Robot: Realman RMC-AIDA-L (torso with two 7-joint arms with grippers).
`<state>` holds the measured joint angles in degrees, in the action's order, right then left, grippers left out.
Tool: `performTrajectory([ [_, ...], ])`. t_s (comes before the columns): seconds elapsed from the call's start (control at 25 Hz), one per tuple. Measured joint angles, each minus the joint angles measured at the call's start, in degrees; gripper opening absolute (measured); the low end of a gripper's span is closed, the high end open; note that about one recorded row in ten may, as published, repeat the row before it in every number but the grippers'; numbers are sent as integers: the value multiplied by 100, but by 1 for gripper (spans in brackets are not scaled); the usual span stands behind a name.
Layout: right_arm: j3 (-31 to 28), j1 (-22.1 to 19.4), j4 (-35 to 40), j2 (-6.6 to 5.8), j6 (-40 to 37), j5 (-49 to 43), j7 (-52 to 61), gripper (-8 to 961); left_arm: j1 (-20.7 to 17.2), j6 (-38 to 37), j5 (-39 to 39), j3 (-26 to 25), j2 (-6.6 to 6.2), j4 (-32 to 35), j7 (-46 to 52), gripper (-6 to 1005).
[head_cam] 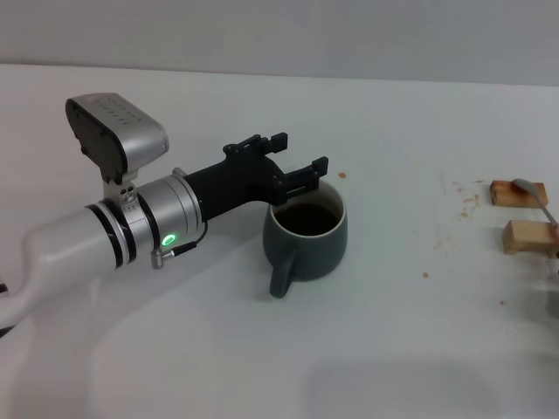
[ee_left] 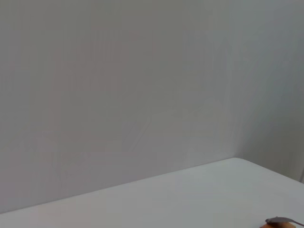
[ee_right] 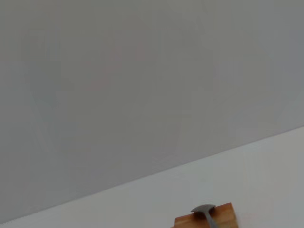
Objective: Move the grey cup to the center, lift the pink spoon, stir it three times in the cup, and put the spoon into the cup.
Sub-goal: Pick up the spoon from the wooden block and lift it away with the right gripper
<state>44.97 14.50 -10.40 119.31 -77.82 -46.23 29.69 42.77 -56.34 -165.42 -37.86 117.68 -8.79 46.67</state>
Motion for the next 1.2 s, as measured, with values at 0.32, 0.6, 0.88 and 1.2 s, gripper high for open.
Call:
performTrajectory([
  [0.32, -78, -9, 16, -13, -29, 1, 32, 139, -54, 12, 0, -28, 0, 0, 0, 794],
  [0.6, -119, 15, 32, -22, -29, 7, 36, 139, -108, 11, 1, -32, 0, 0, 0, 793],
  [0.88, -163, 63, 53, -31, 22, 4, 37, 138, -131, 19, 8, -28, 0, 0, 0, 794],
  [1.2, -165, 21, 214, -31, -40, -11, 18, 138, -130, 31, 11, -28, 6, 0, -1, 794],
])
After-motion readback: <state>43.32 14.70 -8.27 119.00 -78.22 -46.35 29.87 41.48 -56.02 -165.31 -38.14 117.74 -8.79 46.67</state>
